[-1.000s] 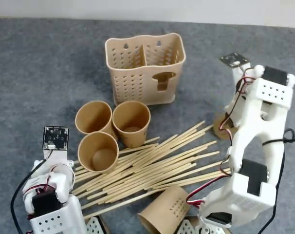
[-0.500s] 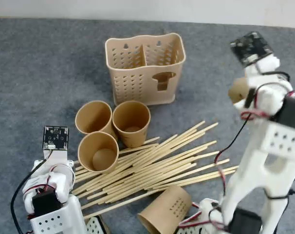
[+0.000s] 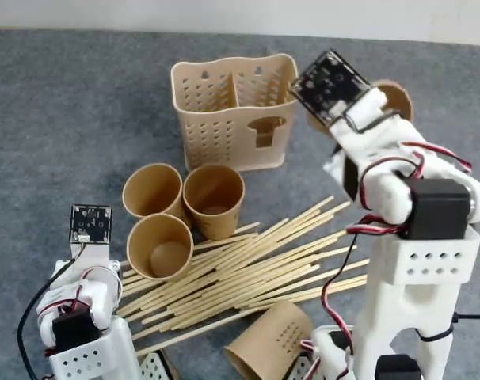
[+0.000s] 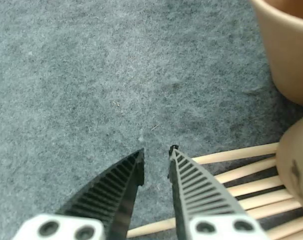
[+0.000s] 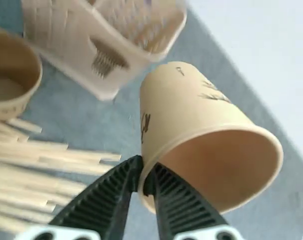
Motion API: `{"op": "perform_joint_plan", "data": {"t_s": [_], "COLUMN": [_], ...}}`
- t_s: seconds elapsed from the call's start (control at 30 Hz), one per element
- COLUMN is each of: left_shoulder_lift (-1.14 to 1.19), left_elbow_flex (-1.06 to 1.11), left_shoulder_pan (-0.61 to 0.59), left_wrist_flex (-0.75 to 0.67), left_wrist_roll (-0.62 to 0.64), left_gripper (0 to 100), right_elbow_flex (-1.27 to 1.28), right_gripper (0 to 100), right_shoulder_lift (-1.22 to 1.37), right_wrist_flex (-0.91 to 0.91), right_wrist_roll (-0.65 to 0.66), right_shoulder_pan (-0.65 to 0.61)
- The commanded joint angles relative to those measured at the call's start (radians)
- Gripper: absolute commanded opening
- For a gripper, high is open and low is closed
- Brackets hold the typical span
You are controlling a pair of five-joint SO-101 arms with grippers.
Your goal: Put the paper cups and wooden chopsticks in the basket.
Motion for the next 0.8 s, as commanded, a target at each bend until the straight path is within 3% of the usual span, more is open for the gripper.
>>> {"op": "perform_joint_plan", "data": {"t_s": [0.0,0.3,0.77], "left_shoulder_lift": [-0.015,-0.015,-0.015], "left_elbow_flex": [-0.008,-0.008,-0.008], "left_shoulder_pan": [-0.013,-0.013,-0.013], "left_wrist_flex": [-0.011,-0.011,-0.011], "left_wrist_roll": [-0.005,-0.005,-0.005], "left_gripper": [10,10,10], "right_elbow_flex": [-0.044,-0.035,-0.044], "right_gripper": [0.5,0.5,0.5], "right_shoulder_lift": [-0.022,-0.005,0.260], "right_wrist_flex": [-0.134,-0.361,-0.363], "right_wrist_roll": [0.009,0.098,0.172], "right_shoulder_pan": [-0.051,-0.150,-0.188]}}
